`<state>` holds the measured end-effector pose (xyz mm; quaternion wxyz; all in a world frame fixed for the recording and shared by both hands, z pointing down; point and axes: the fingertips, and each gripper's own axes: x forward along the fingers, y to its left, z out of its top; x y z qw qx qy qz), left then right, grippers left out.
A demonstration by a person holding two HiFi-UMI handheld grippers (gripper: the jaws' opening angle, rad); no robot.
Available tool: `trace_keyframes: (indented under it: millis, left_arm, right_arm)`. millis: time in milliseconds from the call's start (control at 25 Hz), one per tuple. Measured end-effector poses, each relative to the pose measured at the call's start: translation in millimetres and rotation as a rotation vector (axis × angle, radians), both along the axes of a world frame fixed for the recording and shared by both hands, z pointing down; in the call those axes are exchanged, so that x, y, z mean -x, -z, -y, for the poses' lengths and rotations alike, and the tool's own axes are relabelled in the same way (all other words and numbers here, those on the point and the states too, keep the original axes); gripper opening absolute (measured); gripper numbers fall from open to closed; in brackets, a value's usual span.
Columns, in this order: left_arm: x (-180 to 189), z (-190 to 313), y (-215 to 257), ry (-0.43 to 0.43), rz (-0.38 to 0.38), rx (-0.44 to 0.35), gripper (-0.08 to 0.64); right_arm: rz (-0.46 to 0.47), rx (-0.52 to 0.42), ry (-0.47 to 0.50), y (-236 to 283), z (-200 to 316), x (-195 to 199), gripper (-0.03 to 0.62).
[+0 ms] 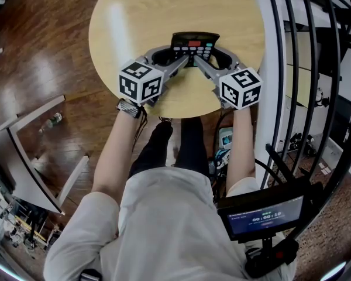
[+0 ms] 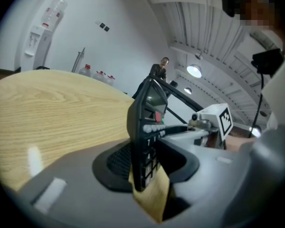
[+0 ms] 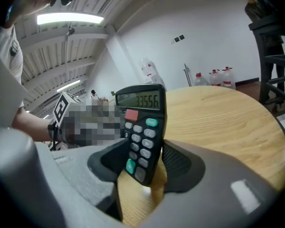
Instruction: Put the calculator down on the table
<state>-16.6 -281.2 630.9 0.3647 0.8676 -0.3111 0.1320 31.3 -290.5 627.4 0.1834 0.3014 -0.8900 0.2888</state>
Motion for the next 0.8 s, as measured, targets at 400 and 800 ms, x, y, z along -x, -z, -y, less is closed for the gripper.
trace_keyframes:
  millis: [400,800]
  left_arm:
    - [13,6,-10,0.067,0.079,0.035,0.204]
    - [18,12,-14,0.123,0.116,0.119,0.213]
  right_arm:
    - [-0.072,-0.047,-0.044,-4,2,6,0.209]
    - [-0.103,0.007,-0.114,-10,6,7,0.216]
